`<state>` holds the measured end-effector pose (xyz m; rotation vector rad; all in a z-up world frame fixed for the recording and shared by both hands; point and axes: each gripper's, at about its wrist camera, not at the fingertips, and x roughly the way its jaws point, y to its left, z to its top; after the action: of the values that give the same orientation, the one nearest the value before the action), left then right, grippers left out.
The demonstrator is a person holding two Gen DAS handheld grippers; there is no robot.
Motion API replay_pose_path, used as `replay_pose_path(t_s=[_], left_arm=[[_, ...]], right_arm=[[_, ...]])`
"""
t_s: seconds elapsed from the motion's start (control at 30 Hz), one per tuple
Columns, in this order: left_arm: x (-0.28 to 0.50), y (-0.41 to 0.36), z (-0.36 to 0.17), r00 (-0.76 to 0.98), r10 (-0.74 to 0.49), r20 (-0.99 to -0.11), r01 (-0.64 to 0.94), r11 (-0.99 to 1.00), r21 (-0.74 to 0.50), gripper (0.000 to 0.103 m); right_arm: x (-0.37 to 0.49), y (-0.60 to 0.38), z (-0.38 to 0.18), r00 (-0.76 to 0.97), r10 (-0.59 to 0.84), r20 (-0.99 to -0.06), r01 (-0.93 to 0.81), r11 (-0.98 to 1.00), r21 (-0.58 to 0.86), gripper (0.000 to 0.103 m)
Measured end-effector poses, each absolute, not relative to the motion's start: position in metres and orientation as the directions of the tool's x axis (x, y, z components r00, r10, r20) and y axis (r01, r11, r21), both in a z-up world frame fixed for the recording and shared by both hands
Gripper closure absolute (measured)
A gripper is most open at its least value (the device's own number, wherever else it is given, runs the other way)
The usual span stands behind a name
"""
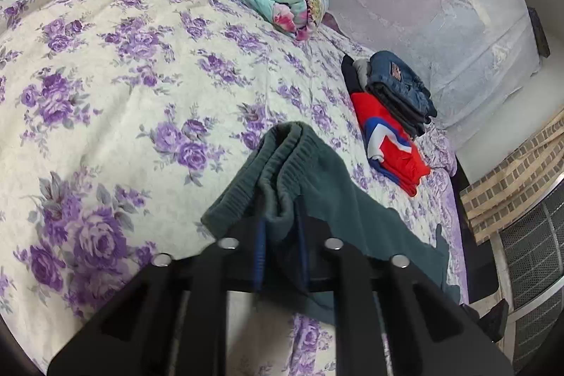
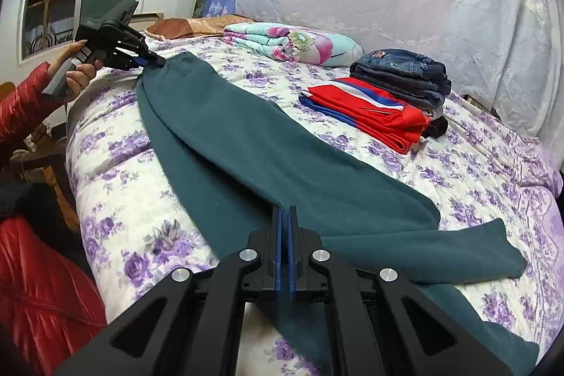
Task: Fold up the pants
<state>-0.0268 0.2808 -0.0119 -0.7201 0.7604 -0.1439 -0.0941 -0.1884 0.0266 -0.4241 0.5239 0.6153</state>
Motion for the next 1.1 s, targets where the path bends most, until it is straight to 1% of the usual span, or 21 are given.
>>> replay_pose_path(t_s=[0.17,0.27,0.33,0.37,0.43,0.5,0.53,0.57,0.6,0.63,0.67,0.8,0.83,0.9,0.97,1.0,1.03,1.1], left_arm=[[-0.038,0.297,0.002,0.761,-0.374,-0.529,-0.112,0.728,-0.676,0.093],[-0.039,0.302,-0.001,0.749,-0.366,-0.552,-0.119,0.745,-0.656,0.093],[-0.034,0.3,-0.016,0.71,-0.359,-0.605,-0.148,0.764,-0.628,0.093],[-0.033,0.299,-0.022,0.704,-0.353,-0.616,-0.154,0.771,-0.618,0.092],[-0.037,0.299,-0.022,0.719,-0.353,-0.598,-0.141,0.769,-0.623,0.091],[-0.044,0.302,-0.018,0.732,-0.367,-0.574,-0.133,0.75,-0.648,0.09],[-0.045,0.303,-0.016,0.735,-0.368,-0.569,-0.13,0.747,-0.651,0.09],[-0.048,0.303,-0.012,0.737,-0.356,-0.575,-0.133,0.757,-0.64,0.09],[-0.049,0.302,-0.009,0.738,-0.343,-0.582,-0.136,0.769,-0.625,0.089],[-0.051,0.301,-0.006,0.739,-0.329,-0.588,-0.137,0.781,-0.609,0.089],[-0.053,0.301,-0.003,0.742,-0.314,-0.592,-0.14,0.791,-0.596,0.089],[-0.06,0.301,0.0,0.742,-0.297,-0.601,-0.149,0.801,-0.58,0.085],[-0.062,0.3,0.001,0.742,-0.293,-0.603,-0.149,0.805,-0.574,0.085],[-0.066,0.294,0.006,0.747,-0.277,-0.604,-0.138,0.824,-0.549,0.084],[-0.07,0.287,0.013,0.755,-0.266,-0.599,-0.122,0.841,-0.527,0.076],[-0.072,0.284,0.017,0.76,-0.264,-0.594,-0.113,0.846,-0.521,0.066],[-0.073,0.277,0.022,0.767,-0.267,-0.584,-0.098,0.85,-0.517,0.058],[-0.073,0.264,0.029,0.77,-0.283,-0.572,-0.064,0.858,-0.51,0.053]], right_arm=[[-0.101,-0.188,0.035,0.691,0.455,-0.561,-0.641,0.744,-0.187,0.1],[-0.109,-0.183,0.038,0.664,0.487,-0.567,-0.671,0.723,-0.165,0.1],[-0.112,-0.178,0.03,0.661,0.465,-0.589,-0.675,0.712,-0.194,0.1],[-0.109,-0.177,0.022,0.654,0.447,-0.61,-0.674,0.711,-0.201,0.1],[-0.106,-0.178,0.01,0.636,0.436,-0.636,-0.673,0.717,-0.182,0.1],[-0.108,-0.18,0.009,0.652,0.437,-0.62,-0.667,0.72,-0.194,0.1],[-0.11,-0.181,0.013,0.663,0.435,-0.609,-0.661,0.722,-0.204,0.098],[-0.112,-0.181,0.018,0.681,0.434,-0.591,-0.654,0.722,-0.224,0.094],[-0.113,-0.181,0.022,0.695,0.428,-0.578,-0.649,0.72,-0.247,0.072],[-0.114,-0.181,0.025,0.71,0.418,-0.566,-0.643,0.714,-0.278,0.055],[-0.115,-0.179,0.027,0.721,0.411,-0.557,-0.64,0.702,-0.311,0.054],[-0.114,-0.162,0.02,0.72,0.375,-0.584,-0.667,0.606,-0.433,0.059],[-0.111,-0.158,0.018,0.721,0.362,-0.591,-0.668,0.589,-0.454,0.066],[-0.106,-0.153,0.017,0.72,0.348,-0.6,-0.672,0.567,-0.477,0.07],[-0.102,-0.152,0.018,0.719,0.344,-0.604,-0.674,0.558,-0.485,0.076],[-0.101,-0.15,0.017,0.719,0.335,-0.609,-0.673,0.553,-0.492,0.086],[-0.1,-0.149,0.016,0.721,0.328,-0.61,-0.671,0.547,-0.5,0.1],[-0.105,-0.148,0.015,0.728,0.326,-0.603,-0.667,0.54,-0.513,0.101]])
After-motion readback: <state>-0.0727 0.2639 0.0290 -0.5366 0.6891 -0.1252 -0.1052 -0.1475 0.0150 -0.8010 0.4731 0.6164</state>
